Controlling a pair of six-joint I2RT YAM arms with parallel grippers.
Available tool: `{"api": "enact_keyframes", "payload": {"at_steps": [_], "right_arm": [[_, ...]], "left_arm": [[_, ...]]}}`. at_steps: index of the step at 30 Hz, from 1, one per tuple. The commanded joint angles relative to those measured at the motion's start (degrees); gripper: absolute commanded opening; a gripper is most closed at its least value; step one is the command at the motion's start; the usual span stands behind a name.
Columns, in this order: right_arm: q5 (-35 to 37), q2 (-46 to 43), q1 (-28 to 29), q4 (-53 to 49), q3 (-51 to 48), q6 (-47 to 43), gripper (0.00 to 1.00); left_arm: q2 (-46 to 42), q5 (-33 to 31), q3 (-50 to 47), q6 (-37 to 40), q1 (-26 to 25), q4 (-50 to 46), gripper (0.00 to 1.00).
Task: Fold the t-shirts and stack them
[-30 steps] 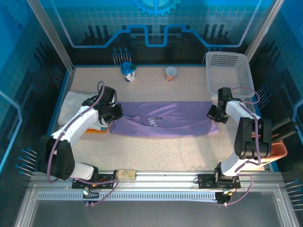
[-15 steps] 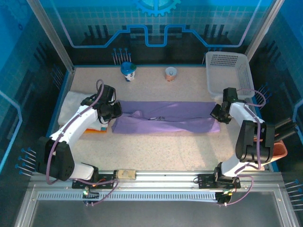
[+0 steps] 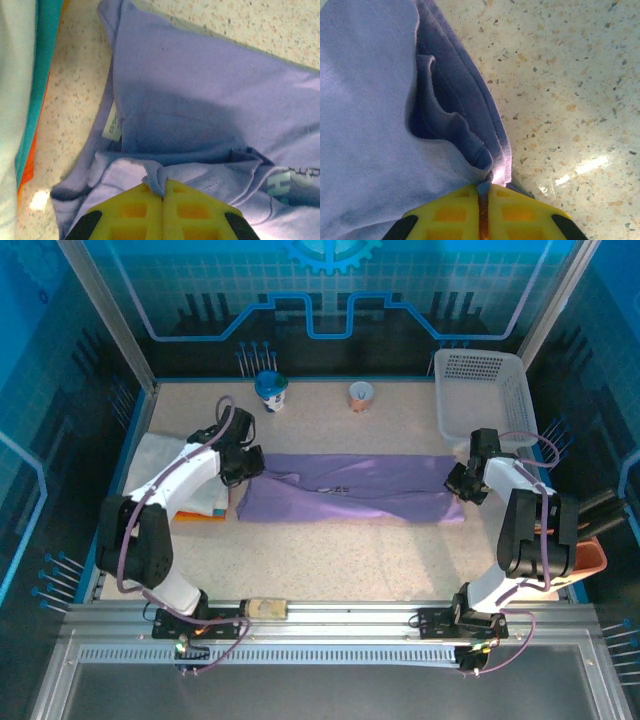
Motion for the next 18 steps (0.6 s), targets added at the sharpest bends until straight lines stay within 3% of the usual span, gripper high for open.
{"api": "enact_keyframes", "payload": {"at_steps": [1,3,6,8,13,15,18], "right_arm": [[-0.7,0.1,-0.6,0.0,-0.6,0.3,0.15],[-1.5,-0.2,-0.6,0.0,-0.6,0.1,0.22],[-3.0,-1.2,-0.6,-0.2,-1.1,-0.2,0.47],[-4.0,-2.6,-0.4,-0.3,-1.6,-0.6,0.58],[-5.2,-5.6,-0.3,-1.1,-2.6,-1.1,0.79],[-5.9,-6.8,0.0,-1.1,-3.1,-1.3,0.81],[-6.4,-8.5,1.6,-1.1,-3.4,-1.9,0.86]], "left_arm": [[4.7,-4.7,4.7,1.2,0.9,-2.0,0.10],[7.5,-5.1,6.8,0.7,1.6,-2.8,0.17],[10.3,-4.0,9.6,-0.1,2.3,-5.2,0.47],[10.0,-3.9,10.0,-0.4,2.3,-6.1,0.60],[5.5,-1.5,9.4,0.7,0.1,-6.8,0.56],[4.8,-0.3,10.5,2.3,-2.3,-7.4,0.50],[5.7,1.7,13.1,4.7,-5.6,-8.8,0.50]]}}
